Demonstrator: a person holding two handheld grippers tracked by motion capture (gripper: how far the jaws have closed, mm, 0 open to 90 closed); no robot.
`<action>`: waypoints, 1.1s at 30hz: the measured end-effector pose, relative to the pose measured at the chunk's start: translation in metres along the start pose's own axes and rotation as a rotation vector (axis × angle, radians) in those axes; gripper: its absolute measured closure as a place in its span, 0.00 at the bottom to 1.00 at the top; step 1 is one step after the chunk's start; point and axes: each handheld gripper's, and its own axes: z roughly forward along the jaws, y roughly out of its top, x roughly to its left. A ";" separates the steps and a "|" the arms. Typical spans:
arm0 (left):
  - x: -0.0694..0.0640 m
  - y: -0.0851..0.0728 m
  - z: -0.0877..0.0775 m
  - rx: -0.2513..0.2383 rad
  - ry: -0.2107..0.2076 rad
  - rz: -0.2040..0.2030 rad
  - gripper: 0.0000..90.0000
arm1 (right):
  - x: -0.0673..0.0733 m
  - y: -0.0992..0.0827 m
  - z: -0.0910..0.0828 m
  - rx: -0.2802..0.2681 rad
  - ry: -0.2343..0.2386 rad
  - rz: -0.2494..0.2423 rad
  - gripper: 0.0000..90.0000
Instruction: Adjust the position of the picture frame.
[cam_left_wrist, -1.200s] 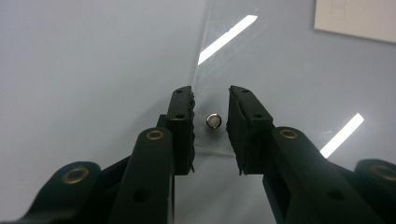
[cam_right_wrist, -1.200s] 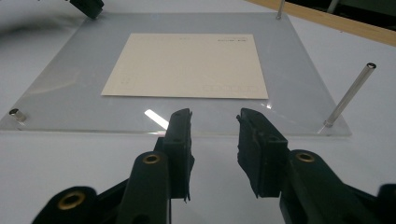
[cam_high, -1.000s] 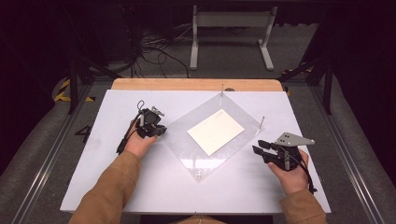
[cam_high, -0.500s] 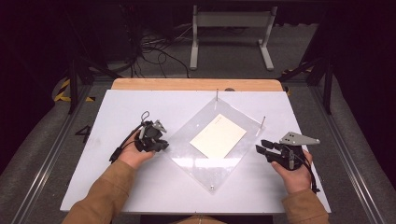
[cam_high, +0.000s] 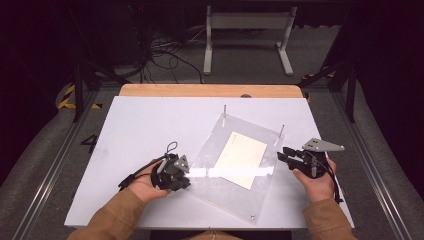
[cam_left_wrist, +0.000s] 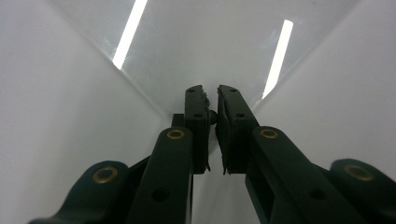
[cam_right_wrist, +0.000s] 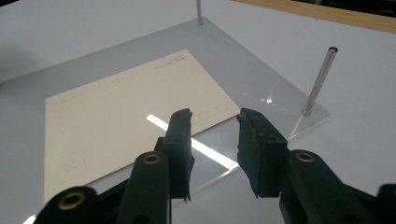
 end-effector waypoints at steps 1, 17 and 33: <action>-0.002 0.000 0.000 0.000 0.001 -0.005 0.92 | -0.002 0.001 0.002 0.002 -0.008 0.004 0.72; 0.015 -0.033 -0.027 -0.319 0.013 -0.181 0.72 | -0.045 0.023 0.057 0.069 -0.217 0.073 0.69; 0.041 -0.079 -0.029 -0.374 0.121 -0.348 0.75 | -0.033 0.088 0.112 0.131 -0.201 -0.117 0.94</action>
